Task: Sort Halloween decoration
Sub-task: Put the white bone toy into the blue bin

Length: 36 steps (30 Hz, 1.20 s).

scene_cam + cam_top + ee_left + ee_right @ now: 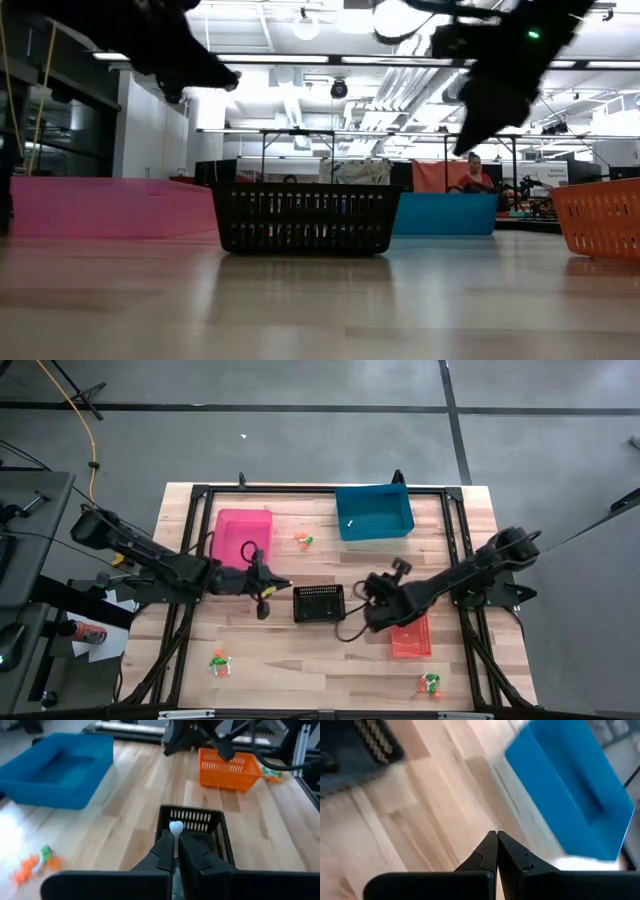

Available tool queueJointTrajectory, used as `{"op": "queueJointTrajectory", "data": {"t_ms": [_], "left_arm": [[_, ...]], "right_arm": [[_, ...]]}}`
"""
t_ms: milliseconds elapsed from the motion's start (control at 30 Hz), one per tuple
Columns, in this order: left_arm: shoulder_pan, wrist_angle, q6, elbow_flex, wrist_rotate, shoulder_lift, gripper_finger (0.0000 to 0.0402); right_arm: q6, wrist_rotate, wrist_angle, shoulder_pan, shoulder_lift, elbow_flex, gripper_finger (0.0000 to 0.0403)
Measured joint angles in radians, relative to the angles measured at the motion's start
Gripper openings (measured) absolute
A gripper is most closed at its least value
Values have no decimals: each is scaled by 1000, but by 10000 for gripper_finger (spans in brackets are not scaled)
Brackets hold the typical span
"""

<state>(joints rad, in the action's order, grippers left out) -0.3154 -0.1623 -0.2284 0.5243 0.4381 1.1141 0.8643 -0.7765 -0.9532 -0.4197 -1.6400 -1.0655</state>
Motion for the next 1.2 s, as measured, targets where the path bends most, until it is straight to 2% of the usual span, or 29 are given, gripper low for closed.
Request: {"op": "queueJointTrajectory", "data": {"t_ms": [200,367,500,800,967,1200], "left_arm": [[58,-106,97,0,-100,0,0],[69,-142,147,0,-112,0,0],[69,-152,154,0,-112,0,0],[69,-145,169,0,-111,0,0],[97,-141,264,0,-112,0,0],[234,-144,343,0,-109,-3,0]], "right_arm": [[121,23,206,-28,217,223,0],[61,47,495,-31,346,361,0],[11,54,657,-22,372,429,0],[-15,55,773,35,372,468,0],[-215,53,891,109,371,468,0],[-542,44,1070,244,371,468,0]]}}
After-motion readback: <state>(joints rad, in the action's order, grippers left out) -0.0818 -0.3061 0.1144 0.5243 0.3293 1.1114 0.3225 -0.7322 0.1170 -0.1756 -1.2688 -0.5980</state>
